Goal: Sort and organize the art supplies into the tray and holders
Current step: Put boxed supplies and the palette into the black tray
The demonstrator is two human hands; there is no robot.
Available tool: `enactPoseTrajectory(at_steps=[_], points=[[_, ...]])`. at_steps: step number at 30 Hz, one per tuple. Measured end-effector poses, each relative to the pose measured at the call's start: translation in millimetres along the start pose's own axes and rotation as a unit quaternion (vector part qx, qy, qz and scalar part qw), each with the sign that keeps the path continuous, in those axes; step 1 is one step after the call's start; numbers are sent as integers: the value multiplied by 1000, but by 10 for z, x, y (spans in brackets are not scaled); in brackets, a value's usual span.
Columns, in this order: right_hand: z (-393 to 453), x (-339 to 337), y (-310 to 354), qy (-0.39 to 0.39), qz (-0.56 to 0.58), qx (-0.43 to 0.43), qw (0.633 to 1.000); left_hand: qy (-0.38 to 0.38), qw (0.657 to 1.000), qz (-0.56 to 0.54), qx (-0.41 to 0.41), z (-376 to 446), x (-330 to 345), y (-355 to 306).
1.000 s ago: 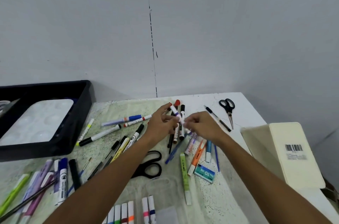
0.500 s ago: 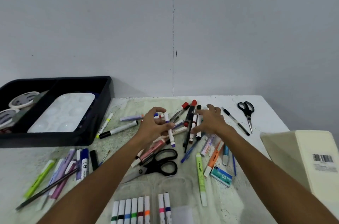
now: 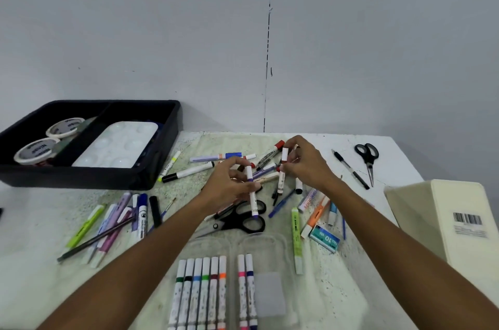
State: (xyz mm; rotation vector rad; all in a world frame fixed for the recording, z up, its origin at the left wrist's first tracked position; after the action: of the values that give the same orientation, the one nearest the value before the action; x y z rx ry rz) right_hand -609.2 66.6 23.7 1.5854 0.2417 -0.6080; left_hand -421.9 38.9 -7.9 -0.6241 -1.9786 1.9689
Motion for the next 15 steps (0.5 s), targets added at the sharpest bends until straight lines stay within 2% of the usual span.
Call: enactPoseTrajectory(at_steps=[5,9,15], points=[[-464,223,64,86,64,28,994,42,999,21,1,-327,171,41],[-901,461,-3,176,70,59,980,65,994,89,4,-655,342,110],[-1406,651,-128,223,68,96,968,88,982,166,13,-1112,485,233]])
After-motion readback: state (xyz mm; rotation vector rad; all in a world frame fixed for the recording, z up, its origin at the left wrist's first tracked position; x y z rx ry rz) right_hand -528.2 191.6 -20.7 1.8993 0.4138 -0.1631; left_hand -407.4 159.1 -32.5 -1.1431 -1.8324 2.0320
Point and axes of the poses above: each hand's wrist, its own z-axis towards the middle knuckle, its own x-axis out of the palm, y = z × x, the point moved 9 cm from there along z, towards the middle knuckle, and after that the axes turned 3 degrees about x, right-handed, at the moved point
